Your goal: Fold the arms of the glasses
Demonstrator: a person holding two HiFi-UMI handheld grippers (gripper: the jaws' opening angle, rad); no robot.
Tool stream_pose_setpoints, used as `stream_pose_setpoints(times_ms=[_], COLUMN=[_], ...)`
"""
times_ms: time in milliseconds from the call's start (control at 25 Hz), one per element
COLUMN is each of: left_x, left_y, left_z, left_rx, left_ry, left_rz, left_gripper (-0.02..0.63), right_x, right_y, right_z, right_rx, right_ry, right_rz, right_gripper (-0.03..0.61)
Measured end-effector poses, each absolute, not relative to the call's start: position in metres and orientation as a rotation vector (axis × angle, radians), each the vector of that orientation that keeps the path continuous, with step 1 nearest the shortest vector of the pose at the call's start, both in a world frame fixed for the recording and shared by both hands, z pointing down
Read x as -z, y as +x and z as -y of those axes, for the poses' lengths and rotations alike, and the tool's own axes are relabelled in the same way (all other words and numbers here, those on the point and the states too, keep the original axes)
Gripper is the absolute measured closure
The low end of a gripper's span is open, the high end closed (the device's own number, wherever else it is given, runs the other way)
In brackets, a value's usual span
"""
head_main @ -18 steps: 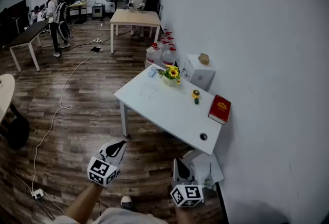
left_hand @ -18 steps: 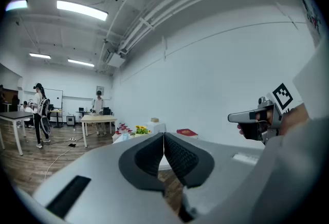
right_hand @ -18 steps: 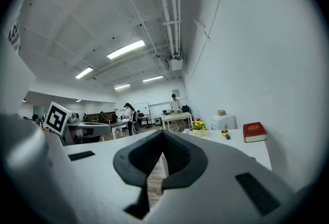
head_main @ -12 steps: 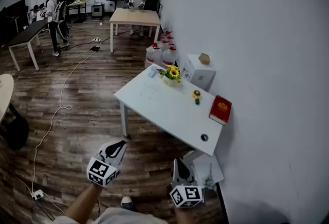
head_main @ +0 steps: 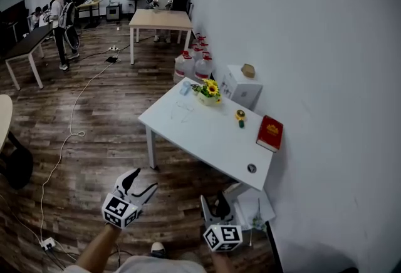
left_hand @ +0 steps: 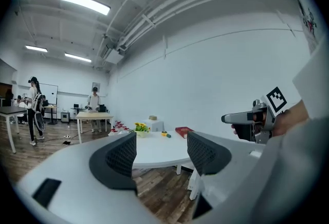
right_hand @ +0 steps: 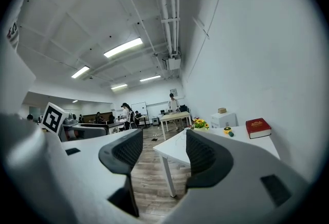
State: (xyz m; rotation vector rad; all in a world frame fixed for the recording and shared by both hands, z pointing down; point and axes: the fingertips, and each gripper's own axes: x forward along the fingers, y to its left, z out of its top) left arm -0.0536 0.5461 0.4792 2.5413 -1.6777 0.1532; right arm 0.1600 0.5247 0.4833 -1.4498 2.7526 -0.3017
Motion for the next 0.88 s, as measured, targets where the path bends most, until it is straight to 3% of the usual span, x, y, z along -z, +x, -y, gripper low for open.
stream_pose_setpoints(times_ms=[520,880], left_x=[-0.494,-0.510], left_y=[-0.095,-0.105], left_z=[-0.497,-0.376], left_rx=[-0.124,-0.161], left_ry=[2.495,2.461], left_rz=[1.672,1.662], left_gripper=[0.324,0.324], right_x=[-0.495,-0.510], right_y=[0.127,0.108], right_z=[-0.472,-0.341], right_rx=[0.336,0.376], right_ry=[-1.436,-1.389], right_rz=[-2.780,-2.795], right_gripper=[0.334,0.341])
